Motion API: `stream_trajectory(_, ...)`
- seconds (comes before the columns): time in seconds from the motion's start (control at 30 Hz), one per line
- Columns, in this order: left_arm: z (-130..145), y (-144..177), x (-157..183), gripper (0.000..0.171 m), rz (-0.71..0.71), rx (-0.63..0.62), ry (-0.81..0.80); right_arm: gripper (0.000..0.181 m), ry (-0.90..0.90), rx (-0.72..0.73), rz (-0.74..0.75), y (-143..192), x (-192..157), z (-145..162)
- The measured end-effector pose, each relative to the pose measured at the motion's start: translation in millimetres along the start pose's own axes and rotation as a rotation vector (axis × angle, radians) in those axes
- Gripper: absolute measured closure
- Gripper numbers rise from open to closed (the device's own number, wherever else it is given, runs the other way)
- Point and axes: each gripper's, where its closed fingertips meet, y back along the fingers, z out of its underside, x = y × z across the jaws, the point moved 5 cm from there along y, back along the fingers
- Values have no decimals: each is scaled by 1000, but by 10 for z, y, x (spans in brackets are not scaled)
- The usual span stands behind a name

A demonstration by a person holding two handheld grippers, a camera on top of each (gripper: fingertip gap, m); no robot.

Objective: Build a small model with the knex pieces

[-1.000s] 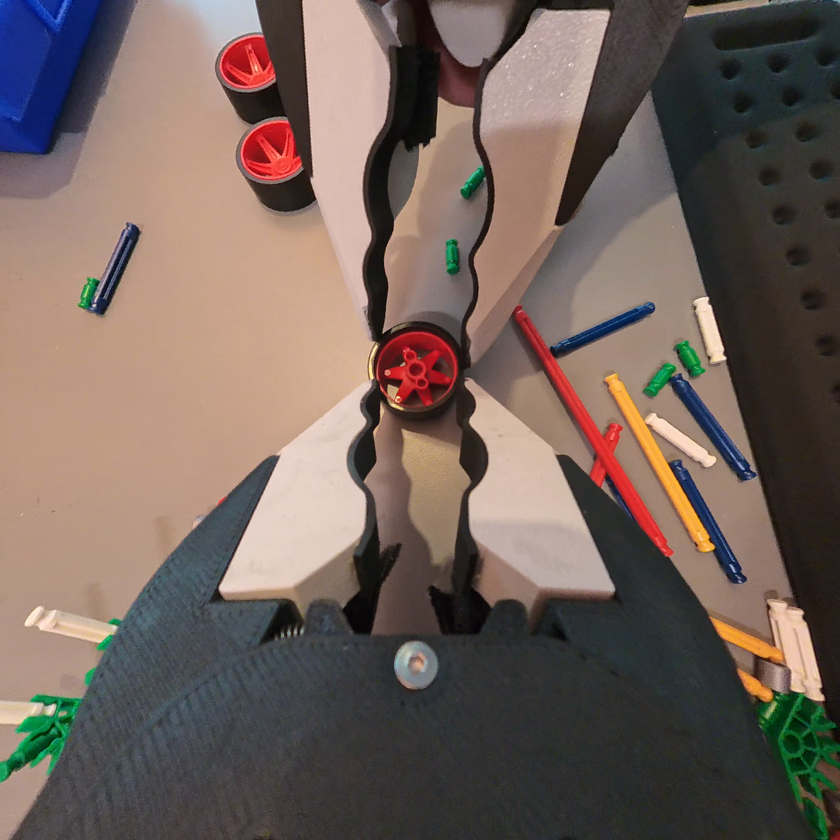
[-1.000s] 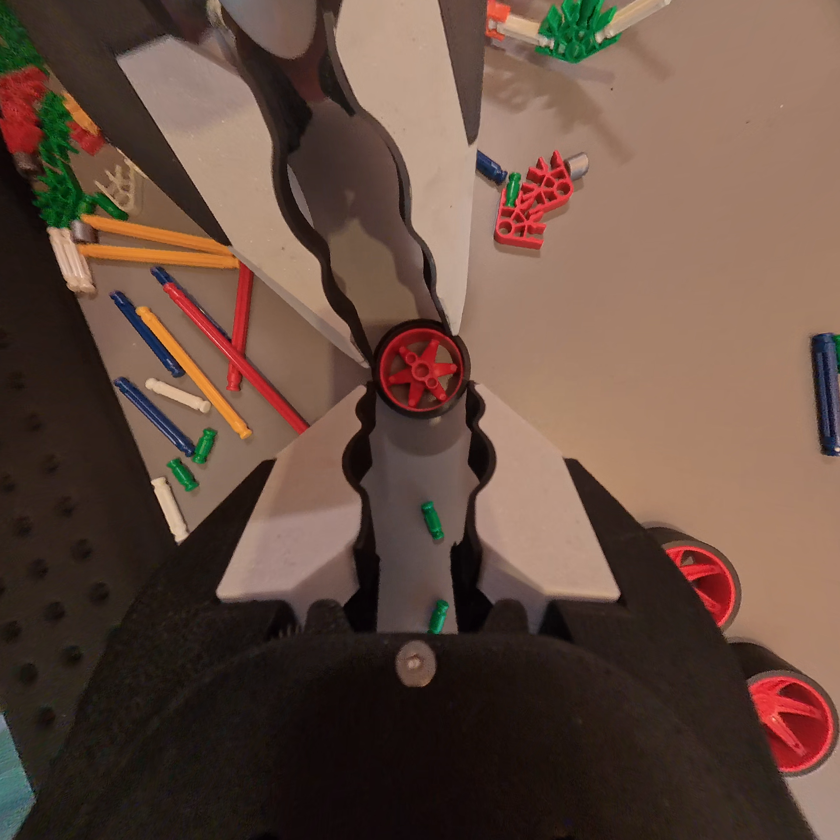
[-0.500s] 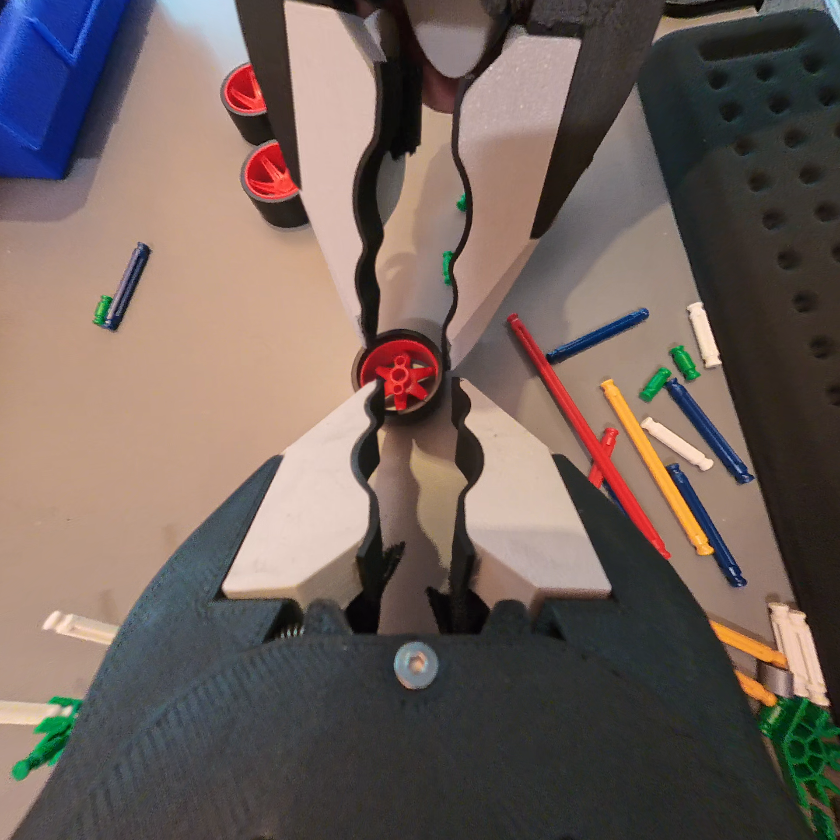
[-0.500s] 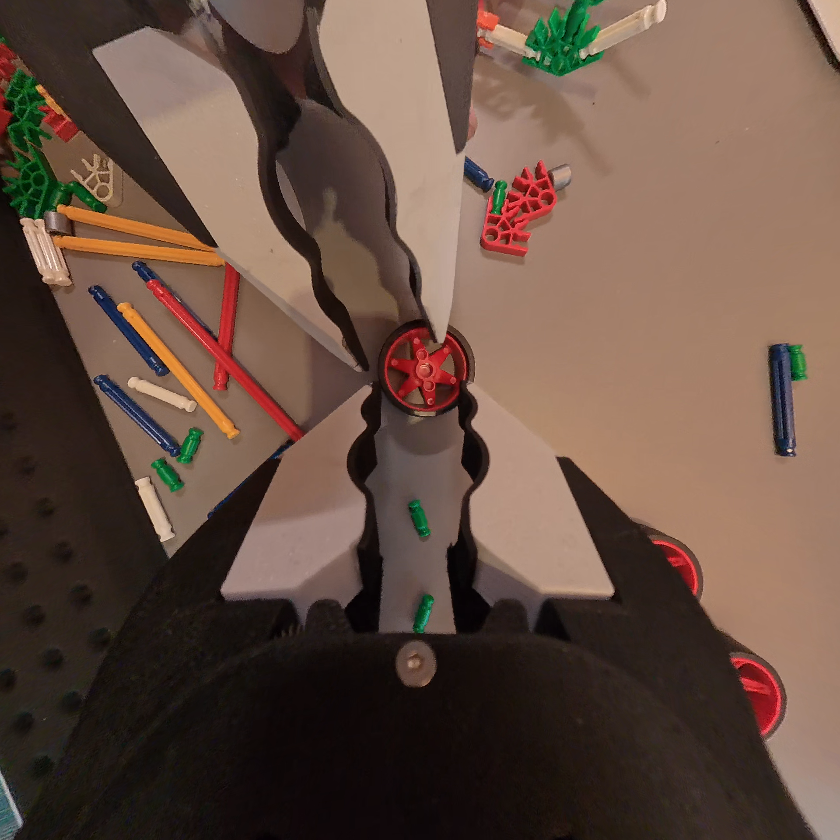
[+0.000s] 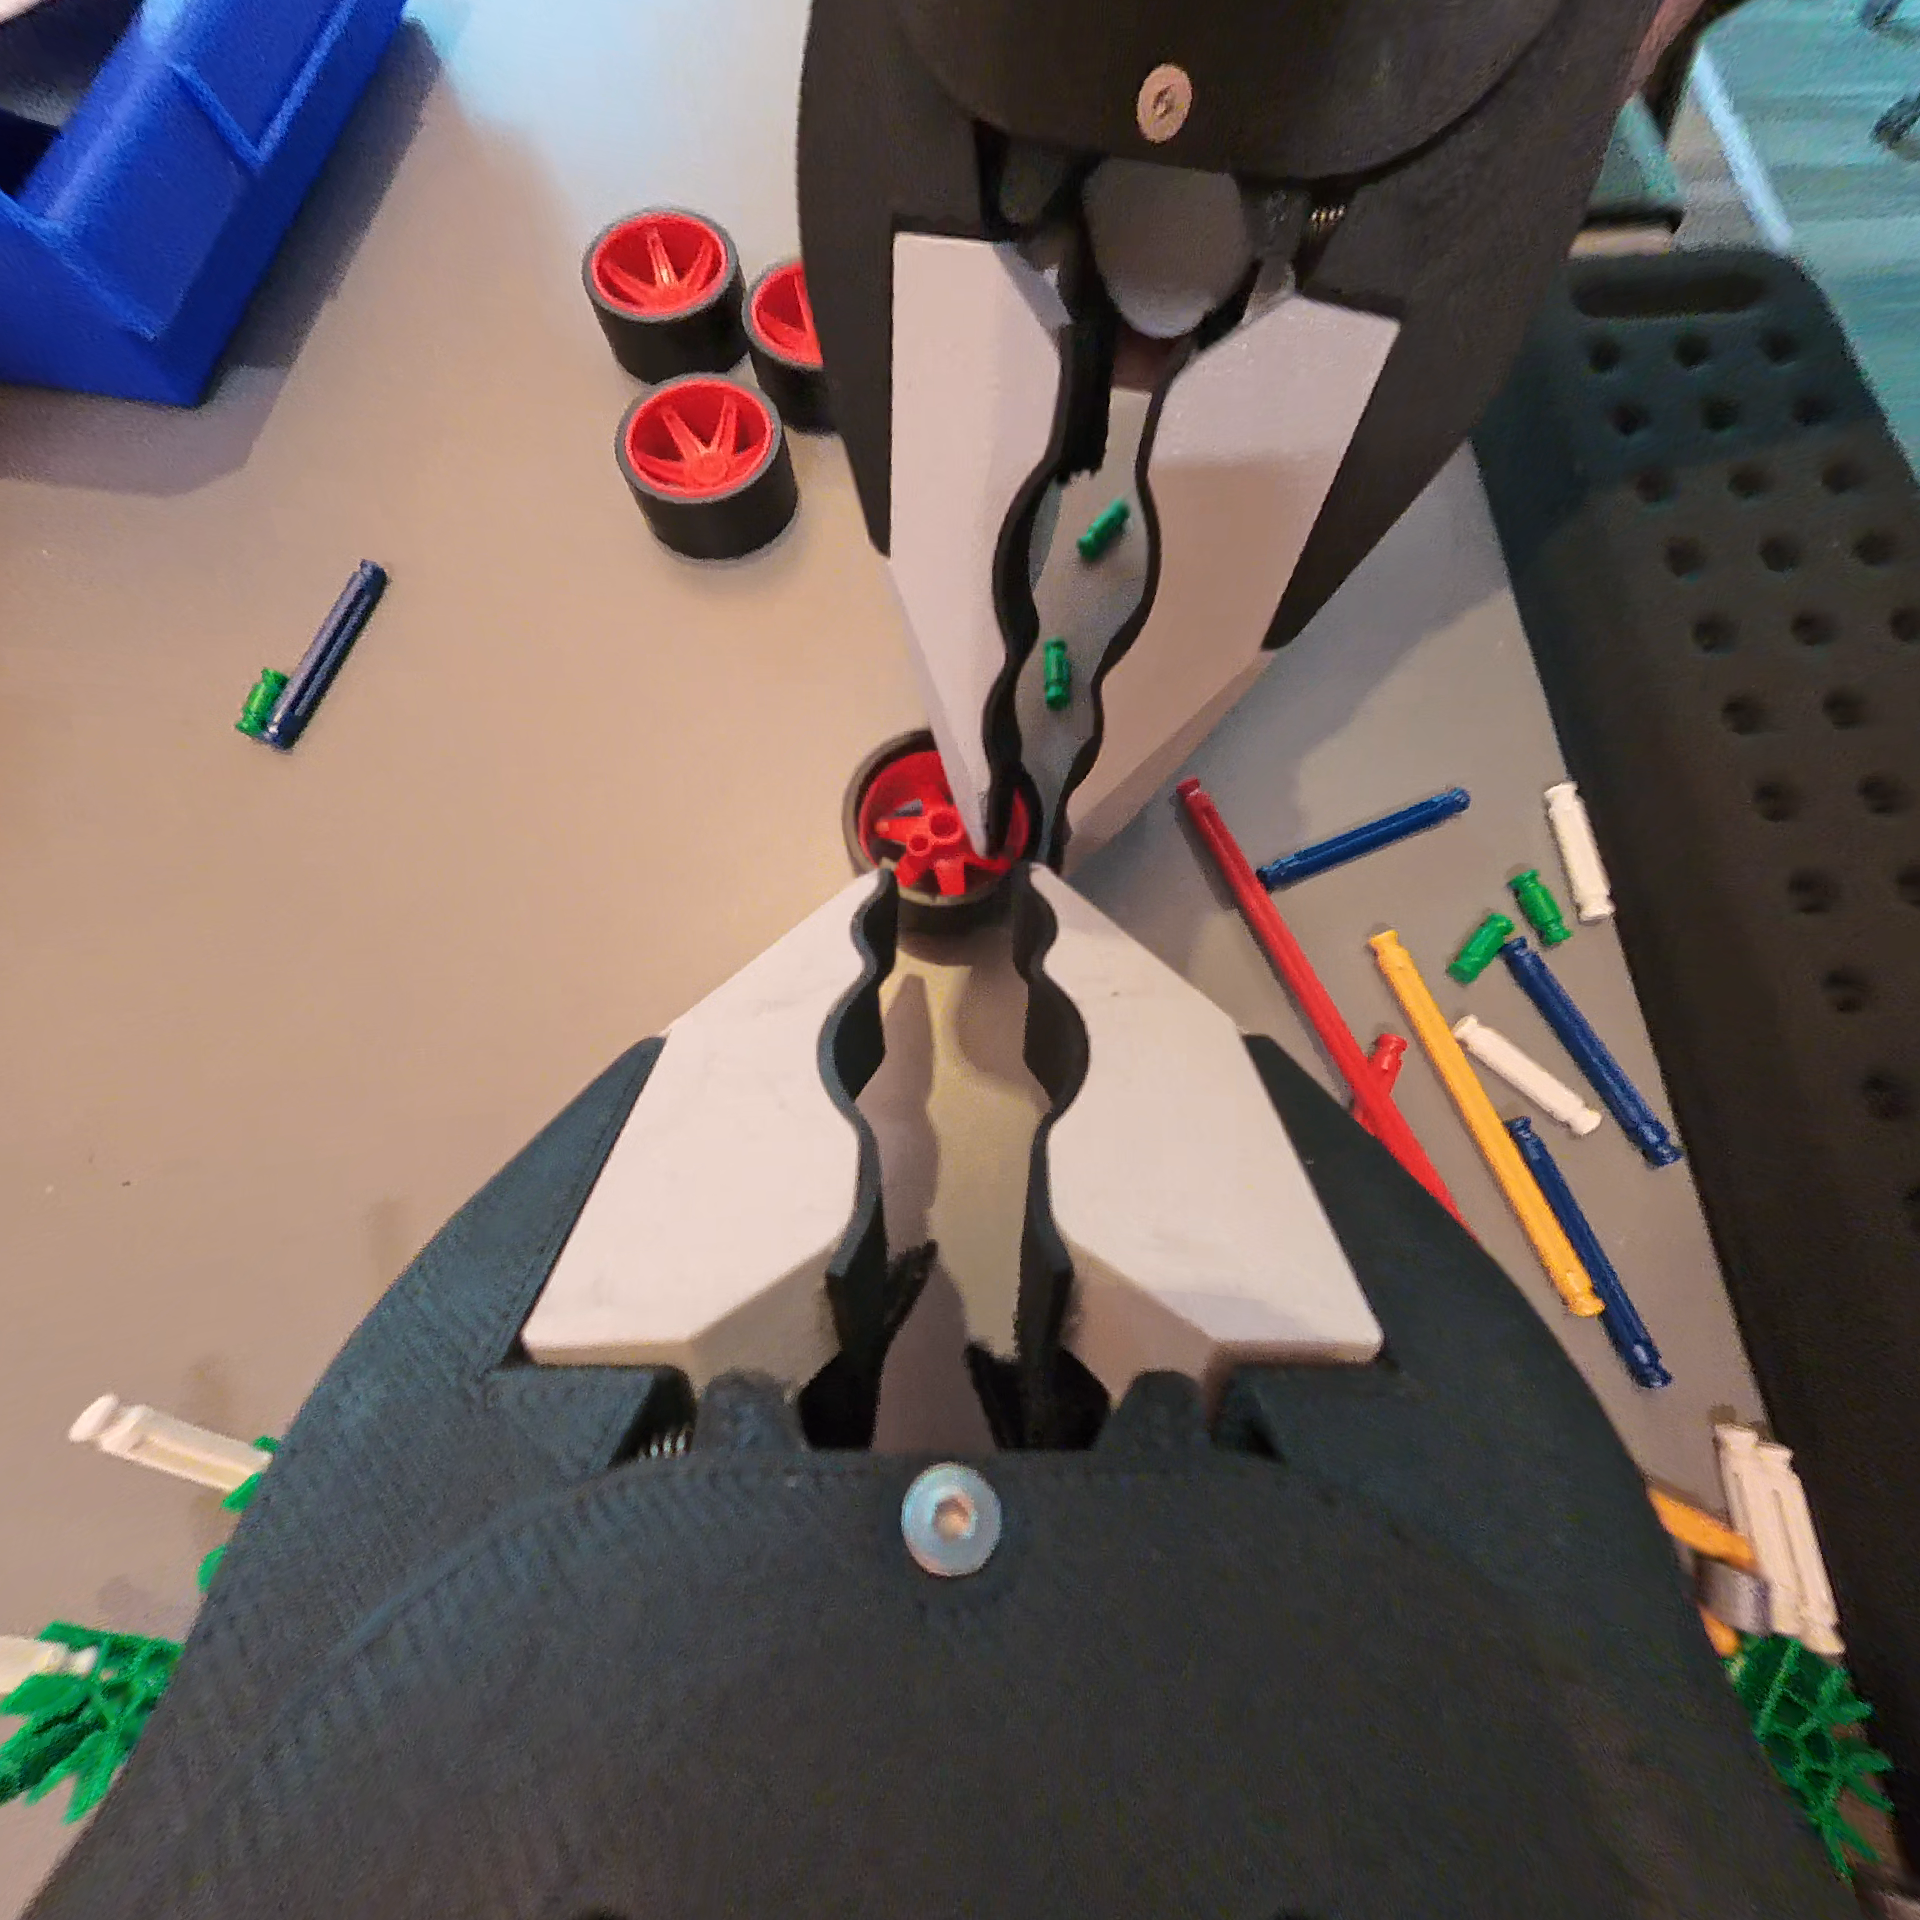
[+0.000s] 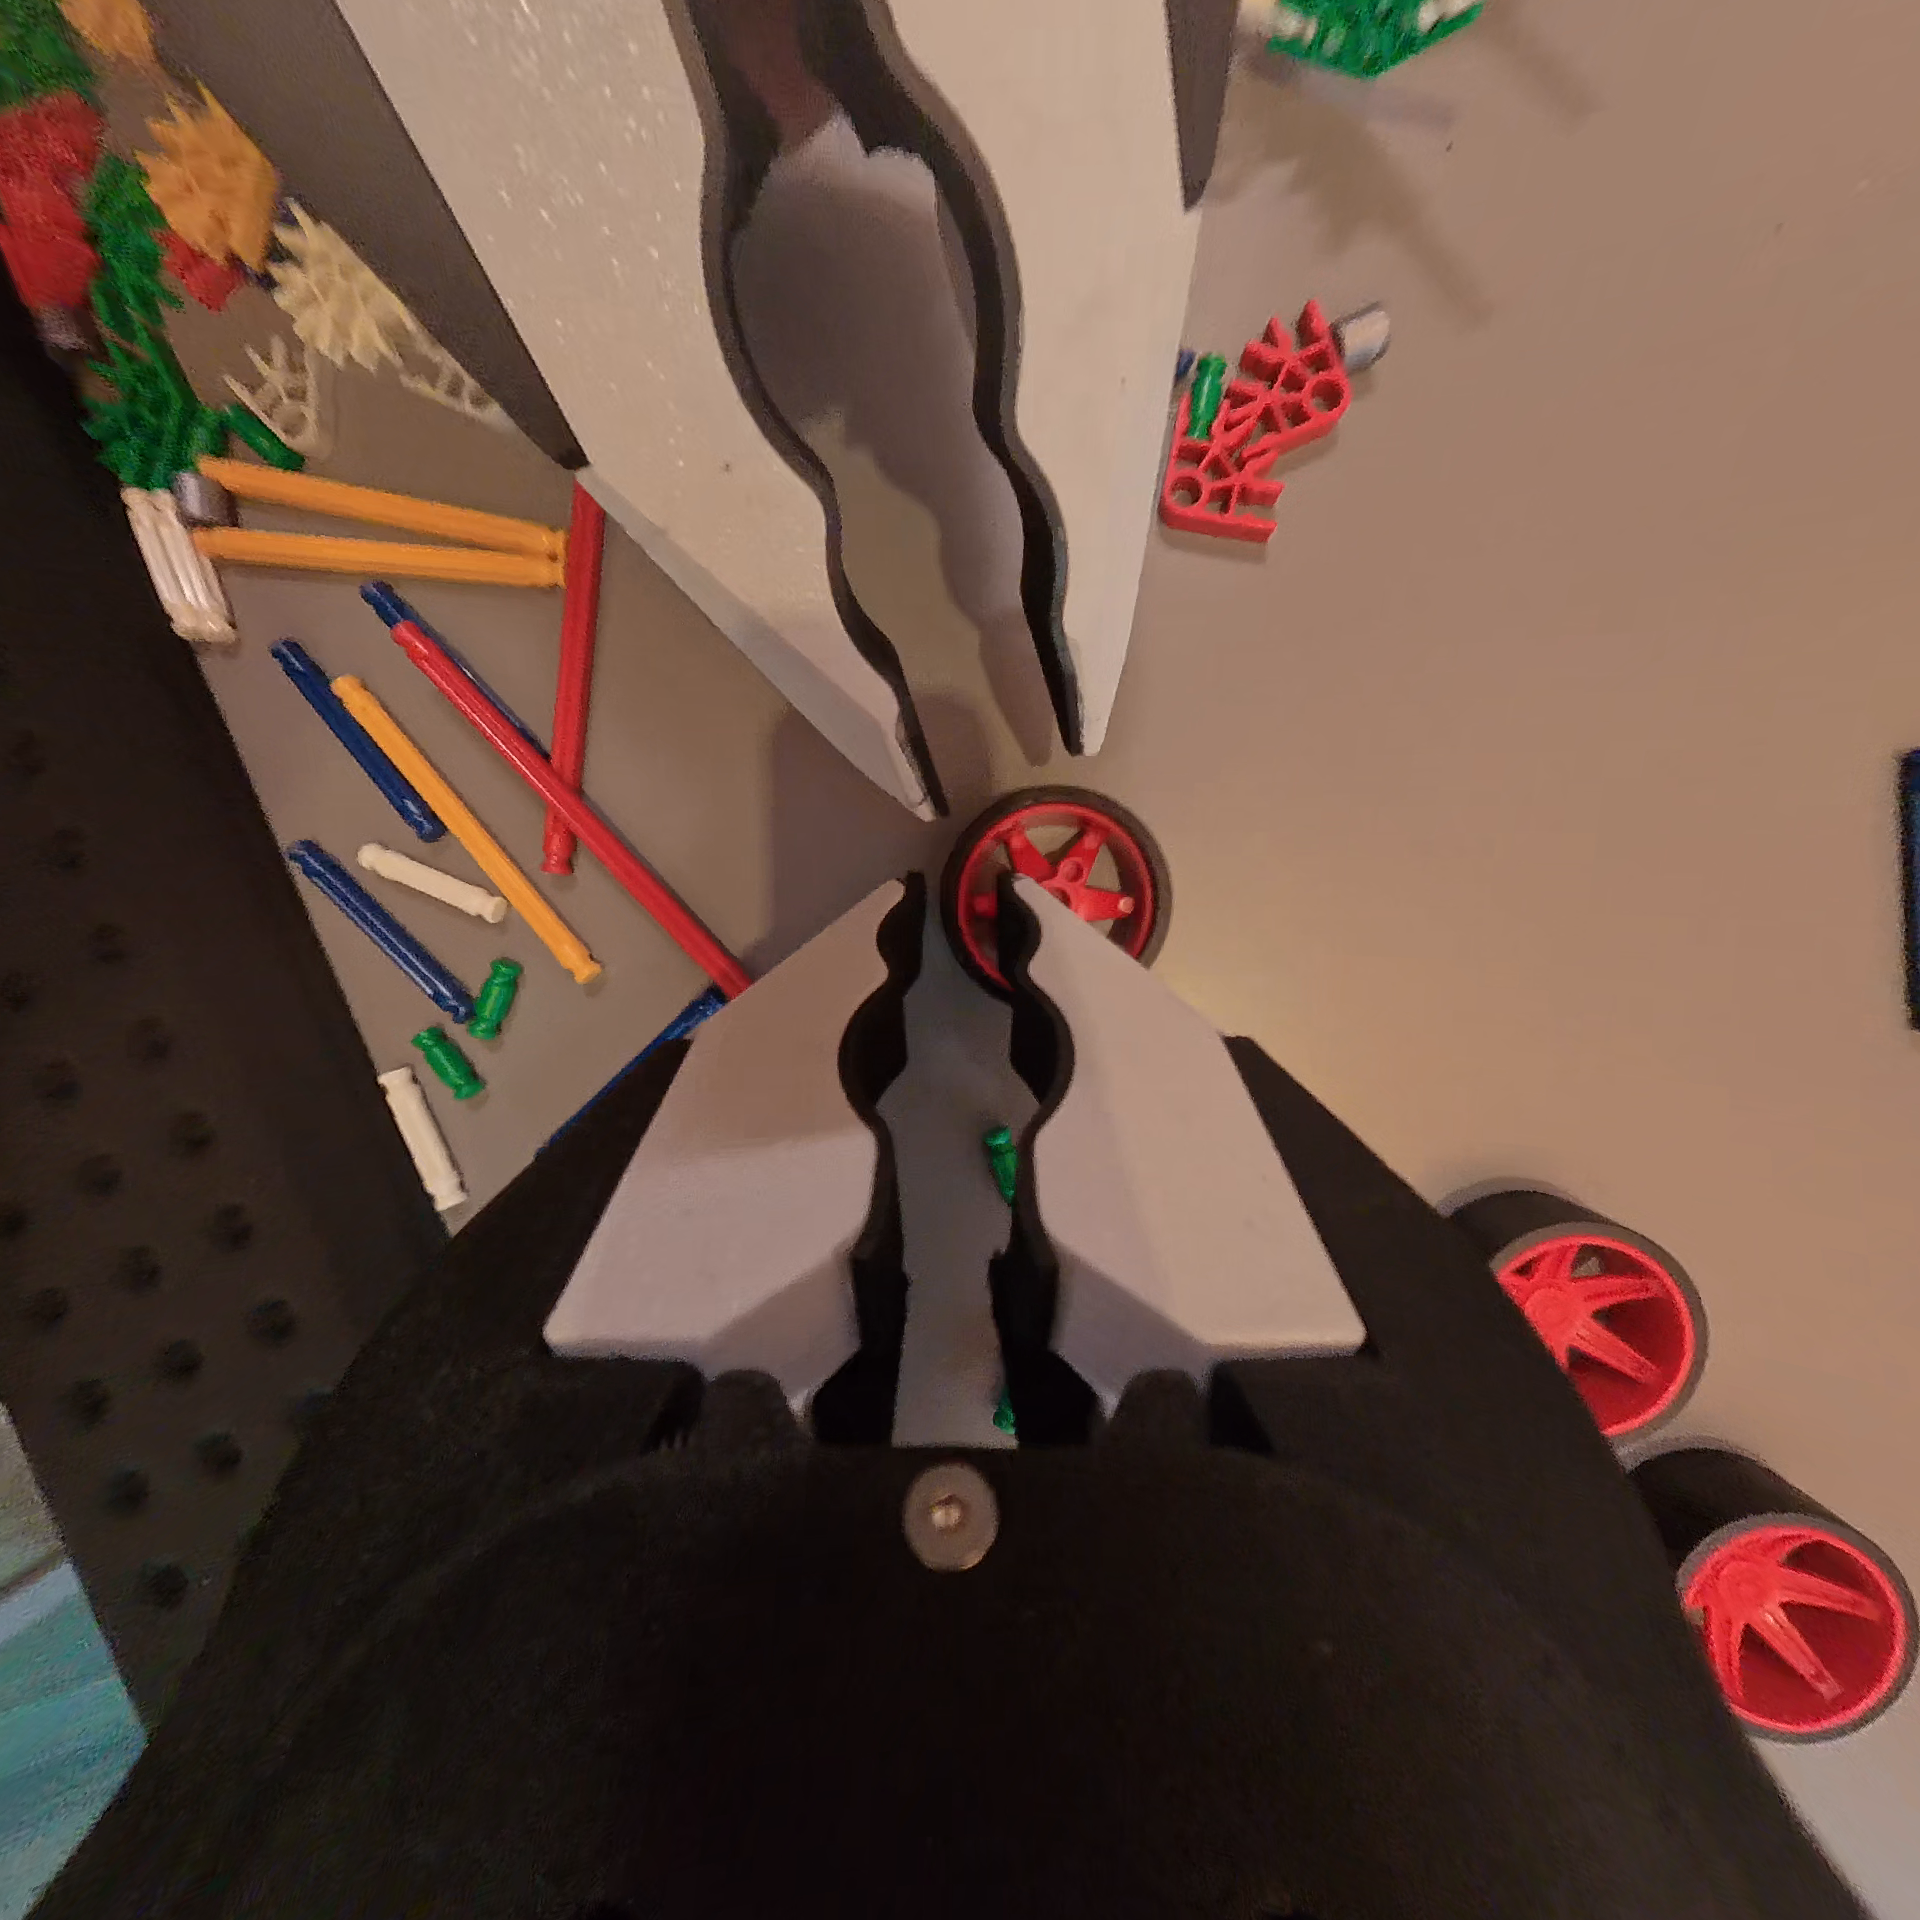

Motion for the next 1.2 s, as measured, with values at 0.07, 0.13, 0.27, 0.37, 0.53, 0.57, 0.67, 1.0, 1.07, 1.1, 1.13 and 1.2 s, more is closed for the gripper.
stream_trajectory(0.07,-38,23,-34,152,13,23,49,164,-24,33,-9,97,27,-49)
stream_trajectory(0.13,-70,30,-69,153,9,32,49,164,-39,57,3,186,90,-74)
stream_trajectory(0.27,-123,-63,-61,148,21,15,4,156,-45,58,20,165,173,7)
stream_trajectory(0.37,-68,-171,-38,148,27,-5,-12,158,-29,101,54,103,195,62)
stream_trajectory(0.53,30,-250,6,161,18,-7,-24,176,-23,176,22,61,149,143)
stream_trajectory(0.57,29,-250,6,163,21,-4,-14,181,-17,197,9,42,118,154)
stream_trajectory(0.67,50,-243,7,167,7,5,-17,181,-23,259,7,21,99,172)
stream_trajectory(1.0,94,-232,12,171,-54,25,-81,181,-110,362,-70,2,115,229)
stream_trajectory(1.07,104,-234,17,171,-57,43,-59,181,-171,362,-118,0,128,236)
stream_trajectory(1.1,109,-234,15,171,-57,48,-61,181,-214,358,-154,-1,140,238)
stream_trajectory(1.13,108,-234,8,171,-49,44,-45,181,-235,356,-172,-2,151,237)
stream_trajectory(1.2,101,-236,0,171,-45,35,-6,181,-249,356,-163,5,149,226)
